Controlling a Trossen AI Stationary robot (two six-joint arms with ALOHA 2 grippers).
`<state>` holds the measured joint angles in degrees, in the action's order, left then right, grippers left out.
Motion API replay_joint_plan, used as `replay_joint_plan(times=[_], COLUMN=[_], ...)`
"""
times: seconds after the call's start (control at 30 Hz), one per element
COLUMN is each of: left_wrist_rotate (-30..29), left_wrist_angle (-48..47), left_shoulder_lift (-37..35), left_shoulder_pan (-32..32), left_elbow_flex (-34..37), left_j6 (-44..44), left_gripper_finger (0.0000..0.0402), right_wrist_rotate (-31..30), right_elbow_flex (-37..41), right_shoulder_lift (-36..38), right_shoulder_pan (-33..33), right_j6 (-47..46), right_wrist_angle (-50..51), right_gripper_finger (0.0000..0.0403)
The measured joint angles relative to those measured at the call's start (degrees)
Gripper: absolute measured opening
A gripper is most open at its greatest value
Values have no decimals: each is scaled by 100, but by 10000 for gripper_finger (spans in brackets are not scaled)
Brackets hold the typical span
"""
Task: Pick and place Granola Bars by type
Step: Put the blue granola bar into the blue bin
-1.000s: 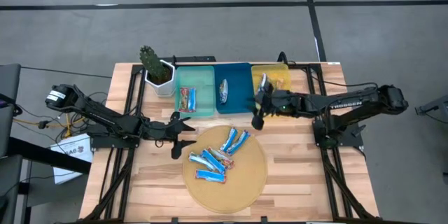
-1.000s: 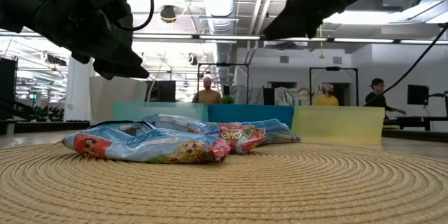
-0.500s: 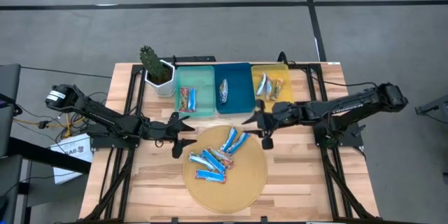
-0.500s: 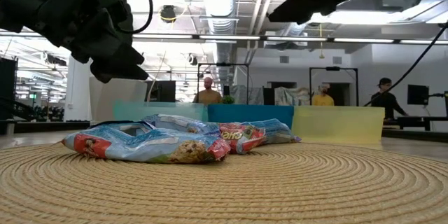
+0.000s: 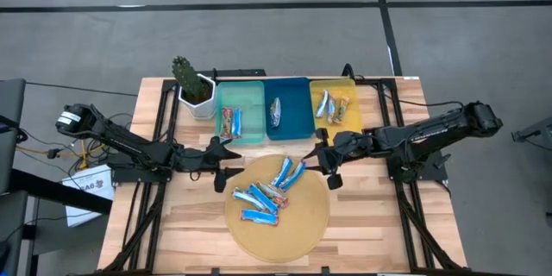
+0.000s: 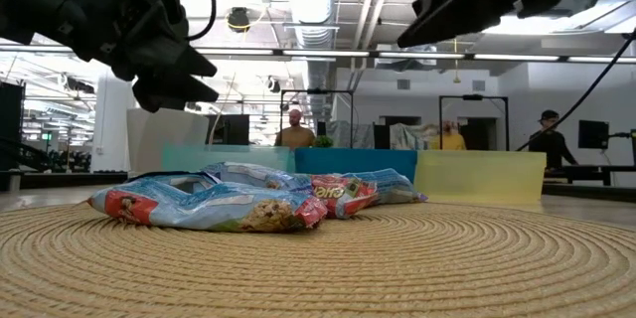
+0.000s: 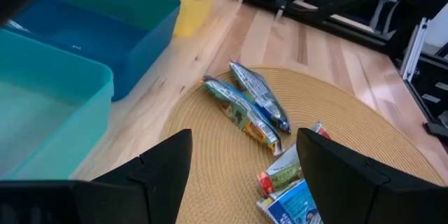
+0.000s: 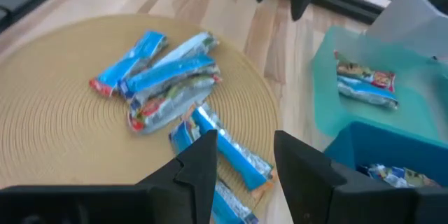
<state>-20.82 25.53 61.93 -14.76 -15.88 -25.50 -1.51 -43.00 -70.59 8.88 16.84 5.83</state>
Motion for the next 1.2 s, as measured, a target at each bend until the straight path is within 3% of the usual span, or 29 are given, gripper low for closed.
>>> replay_joint_plan(times=[0.4, 0.77, 1.2], left_wrist_rotate=[-54, 107, 275], left_wrist_angle=[-31, -197, -225], left_shoulder_lift=[0, 0, 0], left_shoulder_pan=[1, 2, 2], left_elbow_flex=[0, 2, 2], left_j6=[-14, 15, -24], left_gripper_finger=[249, 249, 249], right_wrist_rotate=[0, 8, 12], right_elbow_flex=[13, -653, -1418], right_shoulder_lift=[-306, -1864, -3019], right_shoulder_pan=[19, 84, 86], right_j6=[125, 383, 857], right_wrist_angle=[422, 720, 1412], right_gripper_finger=[143, 160, 162])
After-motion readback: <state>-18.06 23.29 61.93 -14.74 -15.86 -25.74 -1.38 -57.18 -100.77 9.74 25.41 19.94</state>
